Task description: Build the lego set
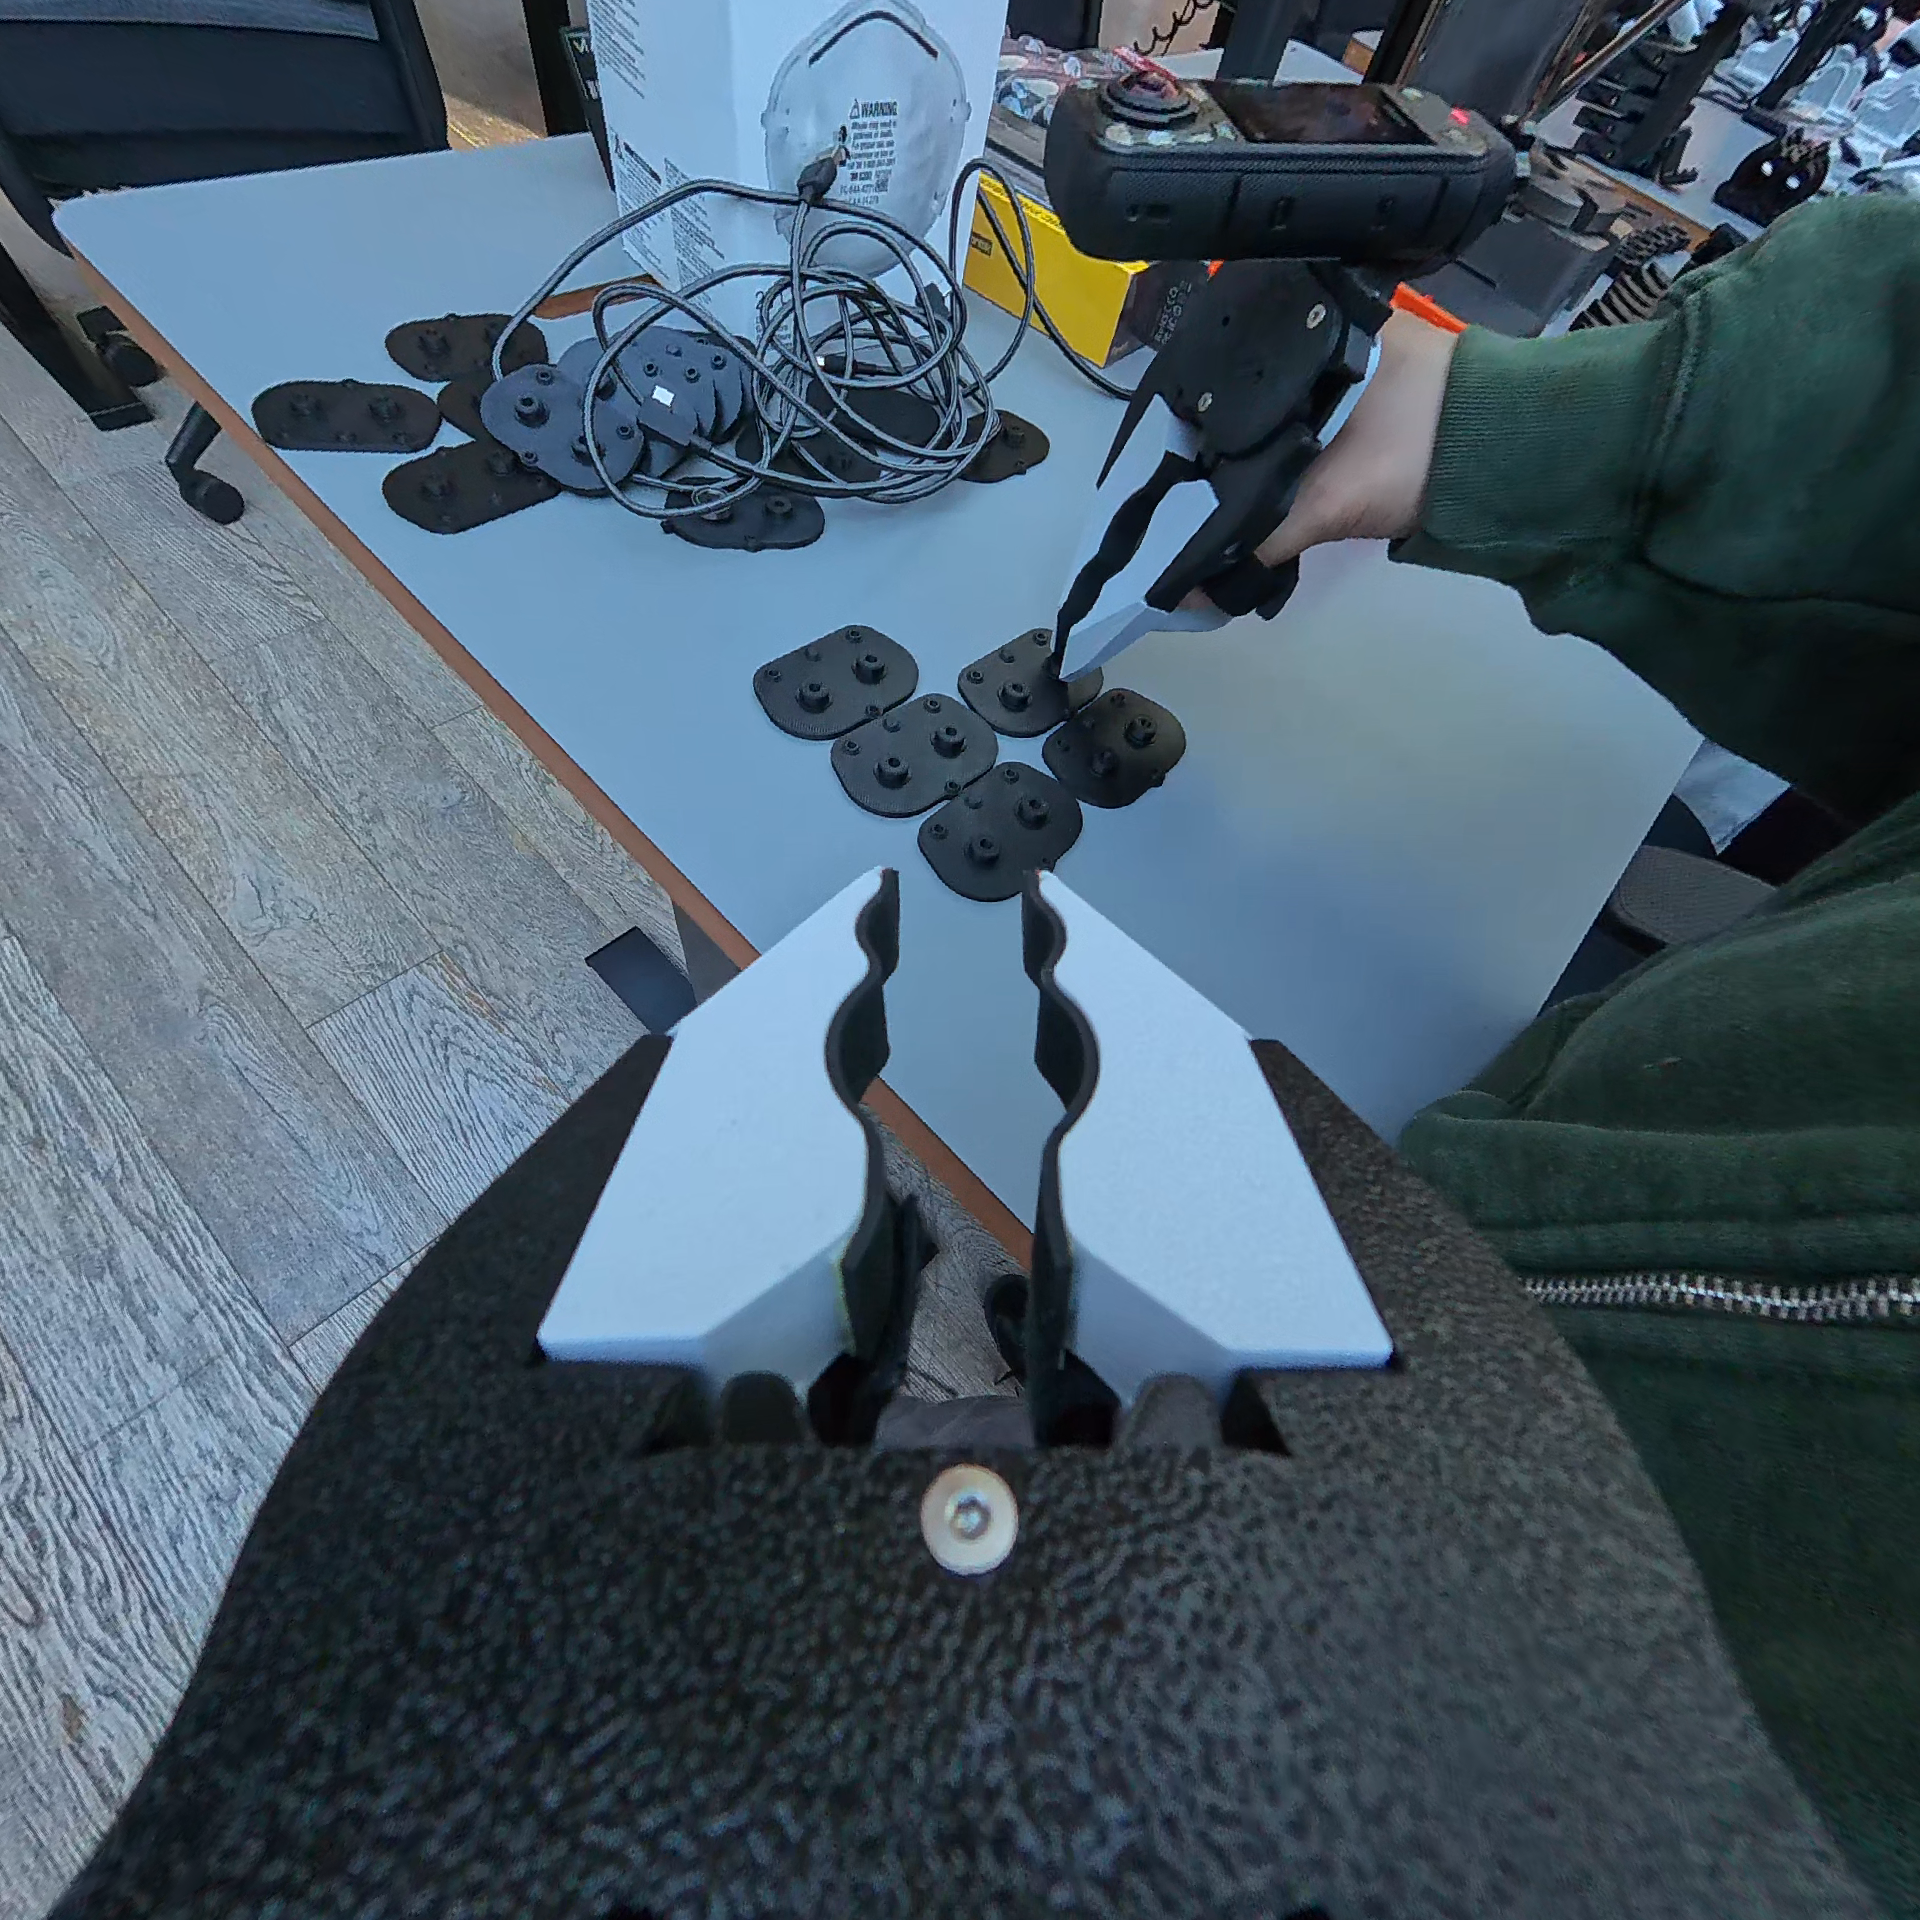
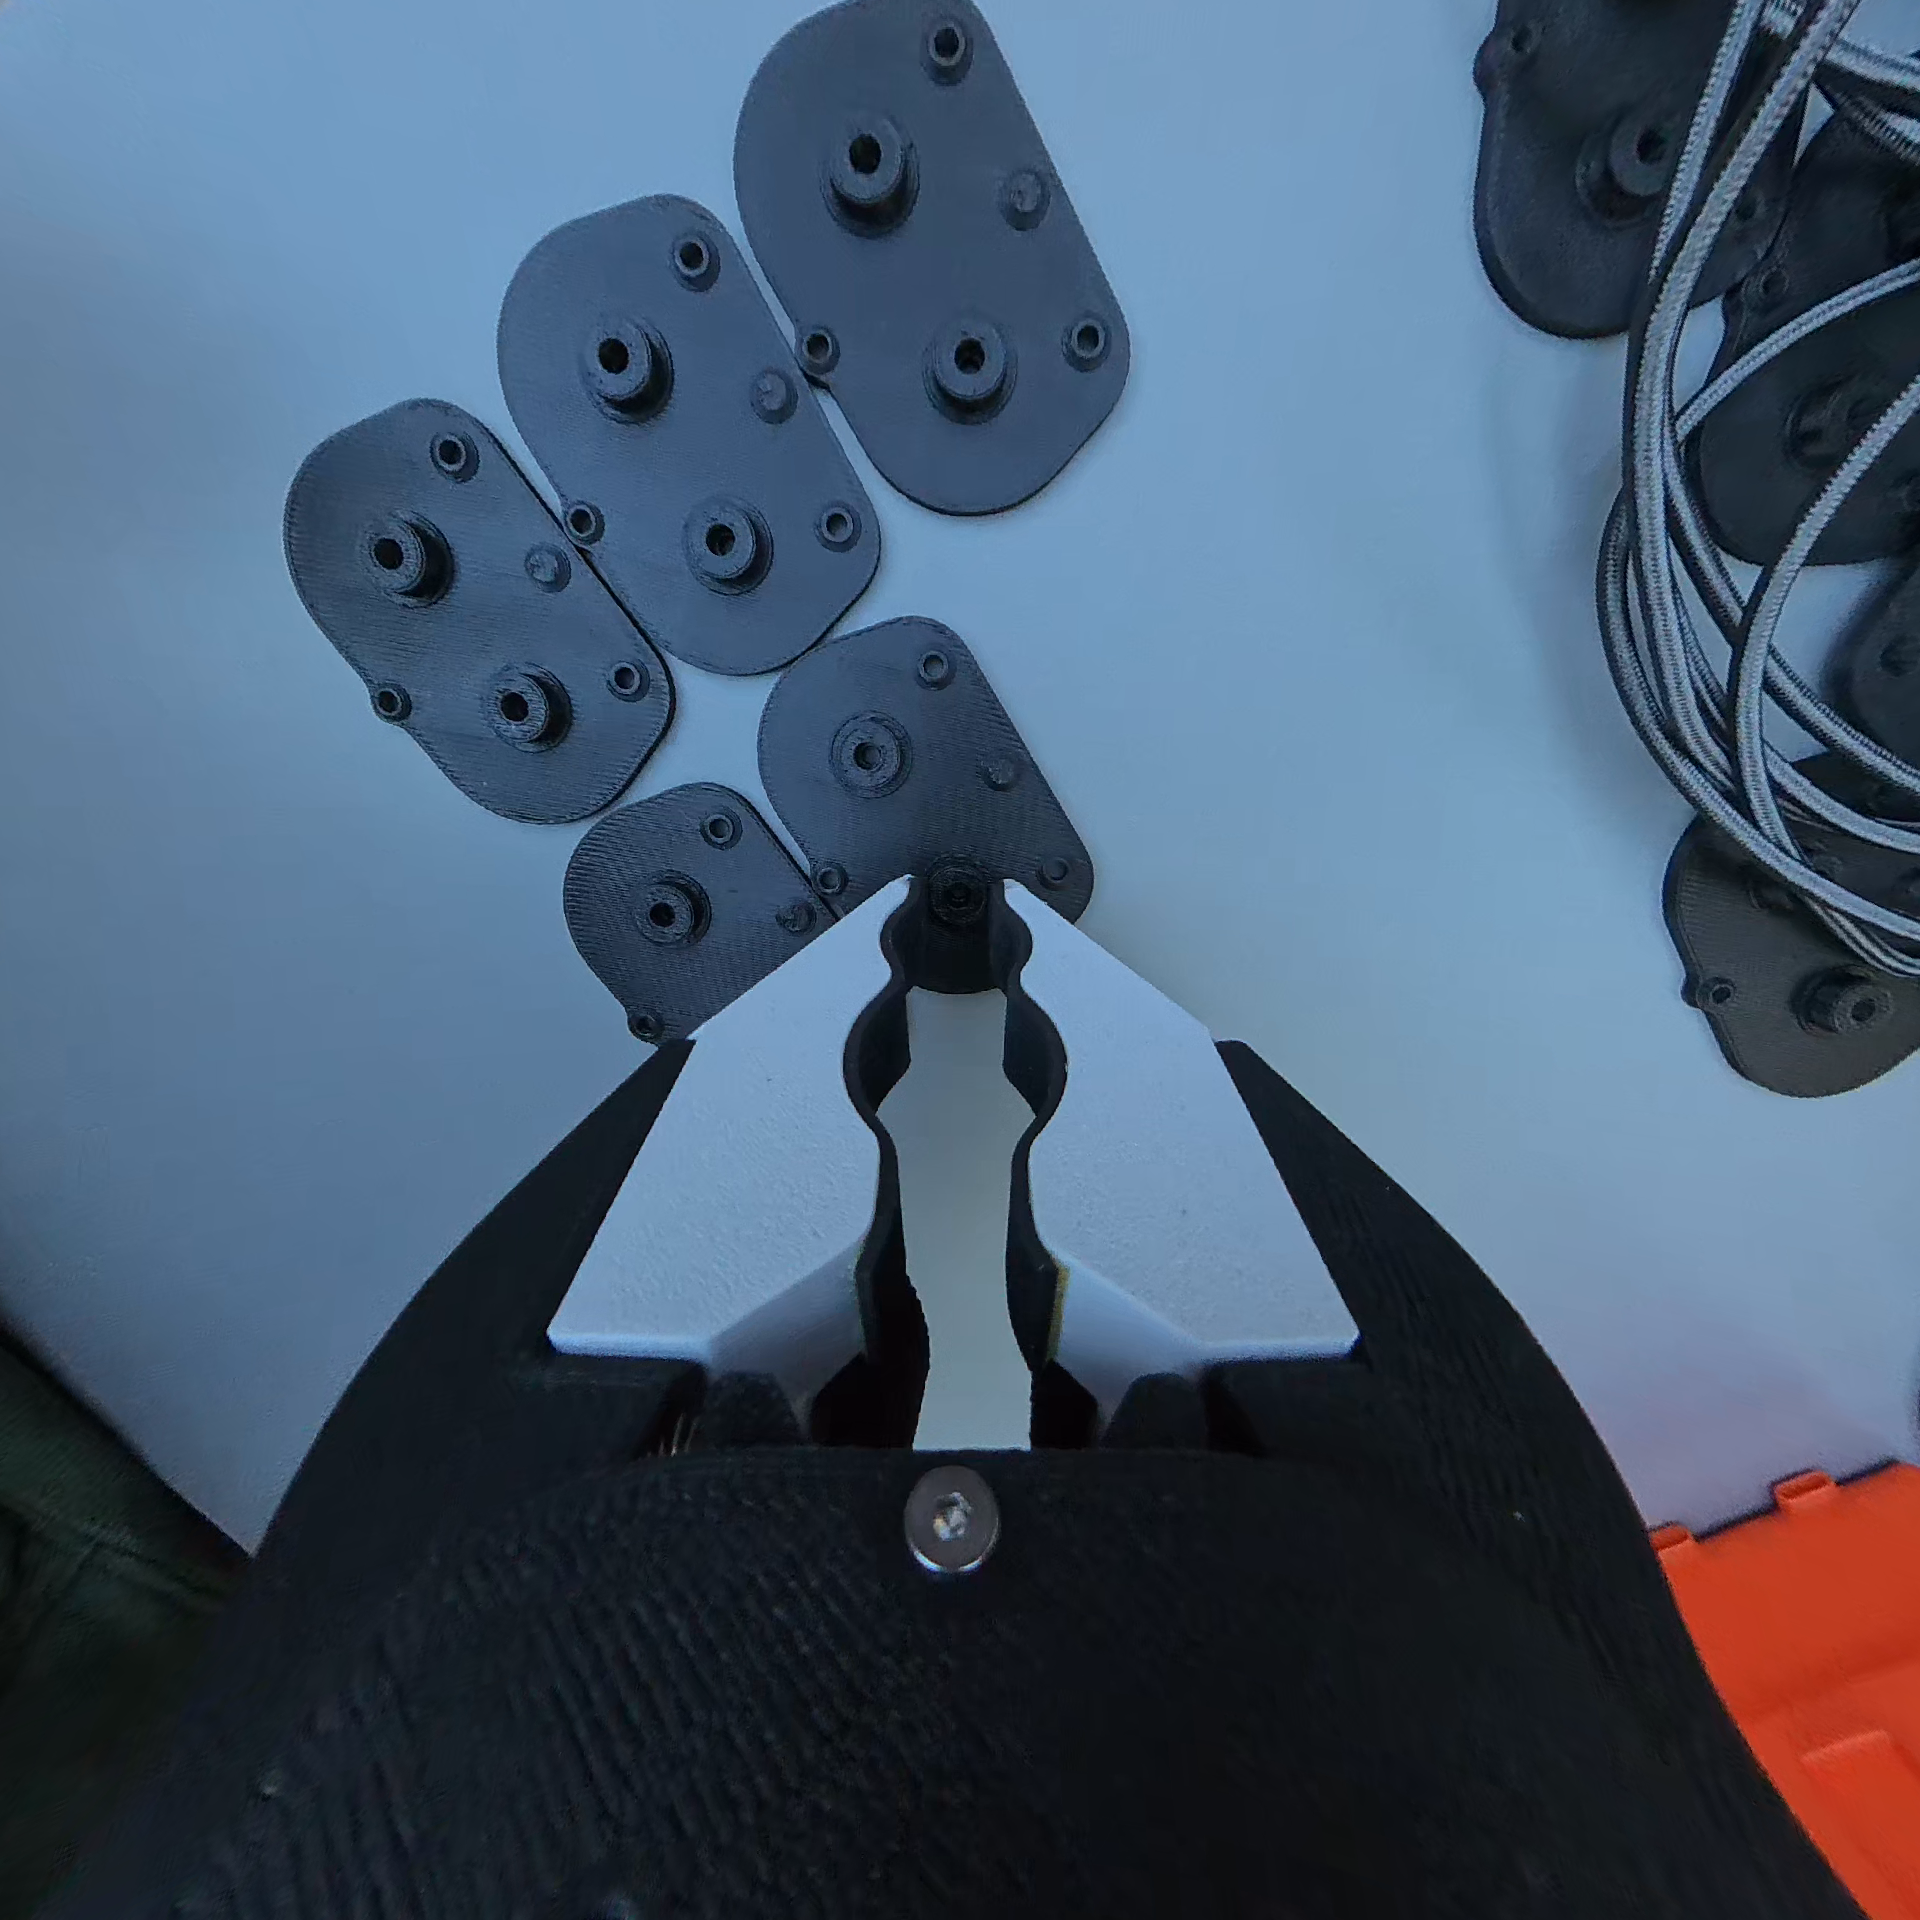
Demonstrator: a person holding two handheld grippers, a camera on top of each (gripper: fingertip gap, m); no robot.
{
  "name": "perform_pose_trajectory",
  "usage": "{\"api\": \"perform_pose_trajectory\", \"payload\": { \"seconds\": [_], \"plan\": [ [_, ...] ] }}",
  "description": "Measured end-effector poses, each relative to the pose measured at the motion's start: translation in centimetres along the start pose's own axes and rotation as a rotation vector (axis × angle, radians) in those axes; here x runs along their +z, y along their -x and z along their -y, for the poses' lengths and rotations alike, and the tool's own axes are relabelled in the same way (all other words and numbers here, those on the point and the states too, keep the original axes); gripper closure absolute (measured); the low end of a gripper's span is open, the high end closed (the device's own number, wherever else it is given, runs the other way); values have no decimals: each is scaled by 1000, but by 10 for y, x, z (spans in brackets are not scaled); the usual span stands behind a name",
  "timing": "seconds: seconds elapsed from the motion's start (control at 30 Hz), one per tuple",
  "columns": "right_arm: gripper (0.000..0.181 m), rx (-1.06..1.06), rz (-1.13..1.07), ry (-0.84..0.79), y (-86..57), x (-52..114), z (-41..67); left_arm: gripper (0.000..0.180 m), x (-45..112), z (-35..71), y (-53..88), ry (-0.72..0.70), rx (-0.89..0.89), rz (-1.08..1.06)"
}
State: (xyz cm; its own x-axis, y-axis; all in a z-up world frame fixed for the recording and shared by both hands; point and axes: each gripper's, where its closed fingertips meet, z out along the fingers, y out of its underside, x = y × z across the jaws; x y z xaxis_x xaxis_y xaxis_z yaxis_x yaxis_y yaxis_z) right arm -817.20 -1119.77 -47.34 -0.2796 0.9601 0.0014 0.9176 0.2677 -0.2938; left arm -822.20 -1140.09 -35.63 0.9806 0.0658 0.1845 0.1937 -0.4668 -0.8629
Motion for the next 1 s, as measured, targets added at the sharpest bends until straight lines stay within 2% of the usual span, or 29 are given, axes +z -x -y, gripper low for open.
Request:
{"api": "perform_pose_trajectory", "payload": {
  "seconds": [0.17,0.4,0.57,0.77,1.0],
  "plan": [
    [158,86,40,-63,4,-14,2,155,4,-2,1,5,-22,-21],
    [155,413,93,-433,3,-79,-10,151,23,5,10,19,-32,-95],
    [156,612,69,-594,11,-99,-32,143,74,36,51,36,93,-107],
    [158,756,2,-625,39,-102,-47,137,154,78,141,96,279,-54],
    [159,903,-79,-588,67,-94,-44,135,235,84,237,283,462,-85]
  ]
}}
